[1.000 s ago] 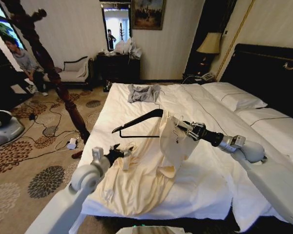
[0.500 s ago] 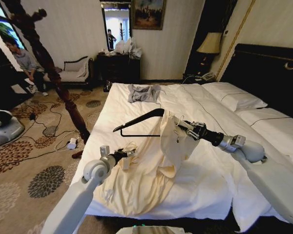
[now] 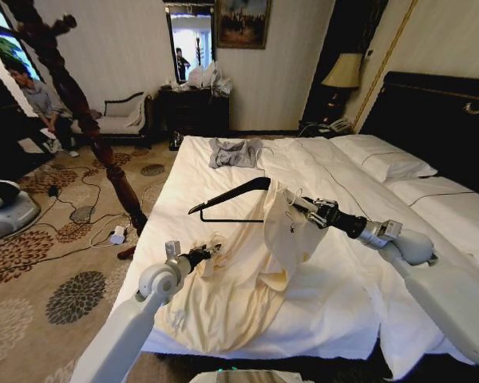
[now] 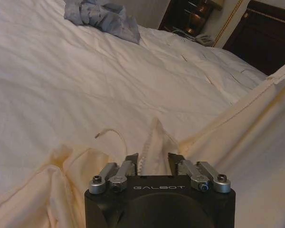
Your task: Pick up the clothes from the bed and hang them on the clothes hanger.
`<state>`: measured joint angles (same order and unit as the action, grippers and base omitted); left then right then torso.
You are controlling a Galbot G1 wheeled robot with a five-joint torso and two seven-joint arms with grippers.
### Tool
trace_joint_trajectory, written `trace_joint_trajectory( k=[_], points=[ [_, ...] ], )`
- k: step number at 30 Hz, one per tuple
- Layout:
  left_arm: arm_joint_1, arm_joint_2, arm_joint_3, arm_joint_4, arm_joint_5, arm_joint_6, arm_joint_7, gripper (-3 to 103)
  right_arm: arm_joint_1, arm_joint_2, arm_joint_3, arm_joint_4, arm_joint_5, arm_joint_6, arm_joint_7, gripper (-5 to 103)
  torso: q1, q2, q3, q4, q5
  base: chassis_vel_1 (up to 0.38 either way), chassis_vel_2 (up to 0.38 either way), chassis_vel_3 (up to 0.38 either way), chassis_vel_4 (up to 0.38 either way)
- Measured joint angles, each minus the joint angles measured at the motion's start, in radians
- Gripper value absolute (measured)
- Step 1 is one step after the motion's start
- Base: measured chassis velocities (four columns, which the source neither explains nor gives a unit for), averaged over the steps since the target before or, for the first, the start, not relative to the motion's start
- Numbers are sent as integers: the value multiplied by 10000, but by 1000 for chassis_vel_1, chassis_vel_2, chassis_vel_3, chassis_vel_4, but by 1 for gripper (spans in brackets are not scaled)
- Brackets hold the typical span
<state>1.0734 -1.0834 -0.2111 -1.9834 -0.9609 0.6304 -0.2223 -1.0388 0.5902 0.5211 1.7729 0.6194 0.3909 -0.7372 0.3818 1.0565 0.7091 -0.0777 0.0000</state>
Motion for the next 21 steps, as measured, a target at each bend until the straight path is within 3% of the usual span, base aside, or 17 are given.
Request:
trace_joint_trajectory(
  k=[2,4,8,13,21],
  points=[
    [38,23,-33,-21,103,-46,57,24,-9,0,-1,1,0,0,0,20,0,0,0,0,-1,0,0,0,0],
    [47,28,-44,-28,132,-63,76,24,-12,1,0,1,0,0,0,20,1,0,0,0,0,0,0,0,0],
    [22,54,-229,-94,225,-246,188,3,-82,0,12,-3,-14,0,6,20,0,0,0,0,-1,0,0,0,0],
    [-290,182,-650,-176,27,-445,180,2,-192,0,-7,-118,-217,-24,120,20,0,0,-1,0,-2,0,0,0,0],
    [-1300,869,-2002,-1125,-1573,-499,-49,2,-481,188,-389,37,-1458,-741,1468,20,0,0,0,-1,-2,0,0,0,0]
  ],
)
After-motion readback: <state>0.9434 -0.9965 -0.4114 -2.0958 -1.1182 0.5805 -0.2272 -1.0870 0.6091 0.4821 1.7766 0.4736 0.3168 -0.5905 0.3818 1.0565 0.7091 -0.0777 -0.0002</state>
